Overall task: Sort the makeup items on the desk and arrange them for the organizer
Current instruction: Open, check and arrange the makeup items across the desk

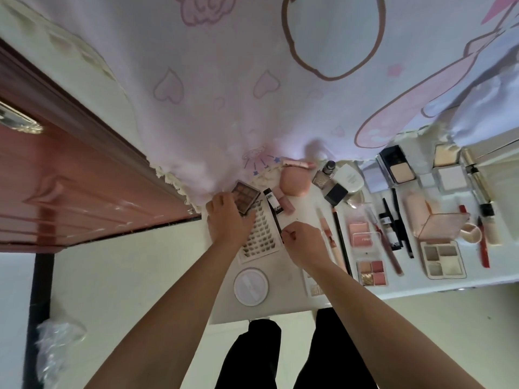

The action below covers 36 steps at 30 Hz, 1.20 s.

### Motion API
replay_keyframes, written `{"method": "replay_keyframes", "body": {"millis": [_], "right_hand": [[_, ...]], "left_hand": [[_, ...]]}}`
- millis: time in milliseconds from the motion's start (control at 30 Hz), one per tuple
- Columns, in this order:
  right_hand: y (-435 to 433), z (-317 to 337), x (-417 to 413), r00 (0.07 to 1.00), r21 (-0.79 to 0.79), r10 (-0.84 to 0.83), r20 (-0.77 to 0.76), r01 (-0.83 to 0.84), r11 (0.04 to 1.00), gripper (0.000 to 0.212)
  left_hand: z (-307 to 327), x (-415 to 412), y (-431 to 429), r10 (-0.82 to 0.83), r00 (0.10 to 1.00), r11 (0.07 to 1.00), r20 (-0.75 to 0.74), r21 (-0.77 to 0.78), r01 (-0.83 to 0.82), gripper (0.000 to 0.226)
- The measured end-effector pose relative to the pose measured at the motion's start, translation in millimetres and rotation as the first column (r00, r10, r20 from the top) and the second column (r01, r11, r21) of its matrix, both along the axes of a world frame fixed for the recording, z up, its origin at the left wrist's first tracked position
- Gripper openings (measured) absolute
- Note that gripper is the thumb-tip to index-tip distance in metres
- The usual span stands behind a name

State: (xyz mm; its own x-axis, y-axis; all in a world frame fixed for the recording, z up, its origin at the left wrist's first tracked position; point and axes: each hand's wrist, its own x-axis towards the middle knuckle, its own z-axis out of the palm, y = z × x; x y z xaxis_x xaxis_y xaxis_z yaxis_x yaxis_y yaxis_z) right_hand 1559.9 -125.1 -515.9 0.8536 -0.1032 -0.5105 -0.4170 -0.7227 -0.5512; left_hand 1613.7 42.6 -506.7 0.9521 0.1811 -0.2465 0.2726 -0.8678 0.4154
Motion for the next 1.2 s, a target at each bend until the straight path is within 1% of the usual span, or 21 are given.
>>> {"method": "replay_keyframes", "body": {"millis": [67,100,133,200,300,367,433,467,500,533,567,600,667,733,800,833,900,933,1000,1067,1200], "right_hand": [[-1.1,0.7,0.6,1.0,0.005,0.001,-0.01,-0.001,1.0,0.028],[-1.0,2.5,1.5,1.0,0.01,0.006,-0.014,-0.005,1.0,0.027],[-0.9,4.1,2.5,1.0,0.019,0.007,-0.014,-0.007,1.0,0.026],[-1.2,8.0,3.3,0.999,0.054,-0.029,-0.023,0.031,0.998,0.025],[-1.0,22.9,5.6,0.99,0.151,-0.139,-0.006,0.138,0.979,0.025],[-0.7,37.7,8.2,0.975,0.259,-0.219,0.042,0.201,0.945,0.018],[-0.2,59.4,10.0,0.948,0.407,-0.316,0.042,0.273,0.872,0.013],[0.3,72.1,9.4,0.937,0.492,-0.348,0.029,0.29,0.821,0.013],[0.4,84.5,8.1,0.935,0.561,-0.352,0.044,0.269,0.783,0.015],[0.2,96.6,6.5,0.942,0.608,-0.325,0.08,0.213,0.765,0.017],[-0.2,109.2,4.4,0.954,0.624,-0.273,0.122,0.141,0.768,0.02],[-0.7,122.7,1.8,0.966,0.634,-0.21,0.153,0.068,0.771,0.024],[-1.2,150.3,-5.1,0.983,0.649,-0.076,0.169,-0.053,0.759,0.033],[-1.3,171.2,-11.0,0.985,0.666,0.022,0.171,-0.132,0.734,0.042],[-2.4,184.5,-15.4,0.976,0.644,0.046,0.213,-0.175,0.745,0.045],[-3.8,187.4,-17.2,0.969,0.609,0.045,0.243,-0.189,0.77,0.048],[-7.2,191.7,-19.8,0.956,0.558,0.038,0.289,-0.201,0.805,0.056],[-9.7,194.0,-21.1,0.952,0.553,0.032,0.303,-0.203,0.808,0.059],[-12.1,200.5,-21.8,0.947,0.578,0.02,0.321,-0.213,0.788,0.058],[-13.4,209.0,-21.5,0.939,0.603,0.014,0.344,-0.233,0.763,0.054],[-15.3,225.4,-21.9,0.911,0.618,0.012,0.413,-0.29,0.731,0.032]], "left_hand": [[-4.3,4.8,4.9,0.016,1.0,0.999,-0.023,-0.051,-0.017,0.058],[-4.4,6.2,8.3,0.036,0.999,0.994,-0.041,-0.101,-0.04,0.059],[-2.4,6.9,12.4,0.074,0.995,0.982,-0.063,-0.171,-0.084,0.061],[7.7,4.7,20.4,0.162,0.982,0.919,-0.098,-0.348,-0.186,0.064],[37.2,-10.0,29.6,0.212,0.965,0.777,-0.152,-0.573,-0.261,0.063],[59.0,-22.7,37.2,0.244,0.952,0.666,-0.182,-0.683,-0.301,0.061],[81.1,-34.0,43.4,0.27,0.936,0.506,-0.225,-0.794,-0.337,0.059],[90.8,-39.0,46.9,0.27,0.929,0.43,-0.254,-0.831,-0.352,0.058],[100.9,-43.6,49.1,0.26,0.927,0.367,-0.27,-0.86,-0.353,0.058],[111.0,-47.7,50.9,0.238,0.932,0.321,-0.274,-0.883,-0.342,0.057],[120.7,-51.7,52.1,0.206,0.94,0.289,-0.273,-0.9,-0.325,0.059],[129.5,-55.2,52.6,0.175,0.949,0.273,-0.263,-0.913,-0.303,0.064],[146.8,-60.8,53.4,0.117,0.968,0.269,-0.223,-0.931,-0.247,0.074],[163.5,-64.9,52.0,0.069,0.981,0.273,-0.183,-0.942,-0.195,0.075],[175.4,-67.7,49.9,0.046,0.987,0.251,-0.156,-0.954,-0.163,0.074],[180.0,-69.0,47.5,0.047,0.988,0.223,-0.149,-0.962,-0.156,0.071],[187.8,-71.1,42.4,0.062,0.989,0.139,-0.137,-0.98,-0.145,0.065],[189.1,-72.1,39.0,0.069,0.988,0.094,-0.14,-0.985,-0.146,0.067],[192.9,-72.3,35.9,0.07,0.987,0.025,-0.145,-0.989,-0.147,0.083],[196.4,-71.7,34.2,0.053,0.989,-0.006,-0.141,-0.99,-0.141,0.096],[198.1,-68.2,33.2,0.038,0.987,-0.037,-0.156,-0.987,-0.155,0.1]]}}
